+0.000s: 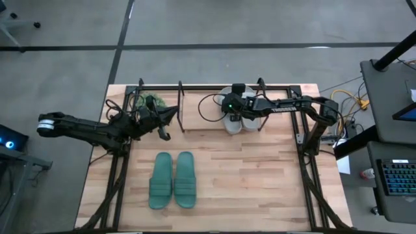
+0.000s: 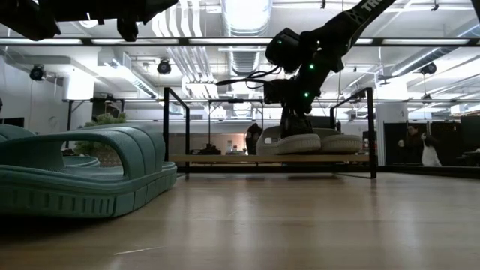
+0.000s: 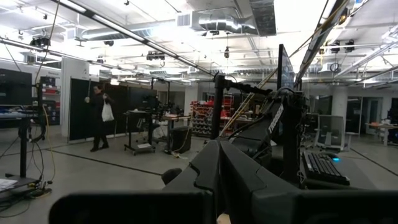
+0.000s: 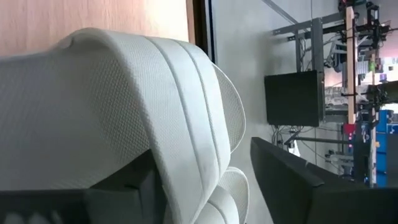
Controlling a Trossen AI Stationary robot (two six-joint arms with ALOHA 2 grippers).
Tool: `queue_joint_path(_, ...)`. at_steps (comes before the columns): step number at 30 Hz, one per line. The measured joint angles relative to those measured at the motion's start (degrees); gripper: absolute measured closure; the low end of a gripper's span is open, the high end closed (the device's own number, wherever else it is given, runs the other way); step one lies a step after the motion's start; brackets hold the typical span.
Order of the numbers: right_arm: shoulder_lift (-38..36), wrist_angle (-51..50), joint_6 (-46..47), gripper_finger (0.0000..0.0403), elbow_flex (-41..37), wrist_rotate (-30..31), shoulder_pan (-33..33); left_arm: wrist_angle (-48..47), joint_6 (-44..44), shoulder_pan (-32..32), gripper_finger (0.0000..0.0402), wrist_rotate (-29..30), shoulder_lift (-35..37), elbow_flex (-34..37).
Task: Pick and place slides into the shelf
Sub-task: Put the gray slide on the shelf, then put the right green slide on the shelf
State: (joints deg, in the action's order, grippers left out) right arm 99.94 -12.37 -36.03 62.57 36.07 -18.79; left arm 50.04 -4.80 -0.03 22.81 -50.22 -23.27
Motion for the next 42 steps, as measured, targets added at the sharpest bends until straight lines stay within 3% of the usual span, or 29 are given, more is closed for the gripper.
queue_joint_path(11, -0.4, -10.3, 5.88, 0.015, 3.68, -0.08, 0.01, 0.0, 0.0, 0.0, 0.0402, 0.0, 0.0, 0.0)
queue_joint_path(21, -1.71, -21.03, 9.88, 0.0151, 9.91, -1.62, 2.33, -0.02, 0.0, 0.0, 0.0402, 0.0, 0.0, 0.0)
queue_joint_path(31, -5.67, -32.39, 23.02, 0.0155, 17.11, -12.92, 3.8, 0.0, 0.0, 0.0, 0.0402, -0.02, 0.0, 0.0)
queue_joint_path(37, -12.33, -29.79, 31.3, 0.0159, 17.45, -28.4, 3.89, -0.02, 0.0, 0.01, 0.0402, -0.02, 0.0, 0.0)
queue_joint_path(42, -18.76, -23.56, 37.67, 0.0161, 15.42, -37.61, 4.25, -0.02, -0.04, 0.0, 0.0402, -0.02, 0.0, 0.0)
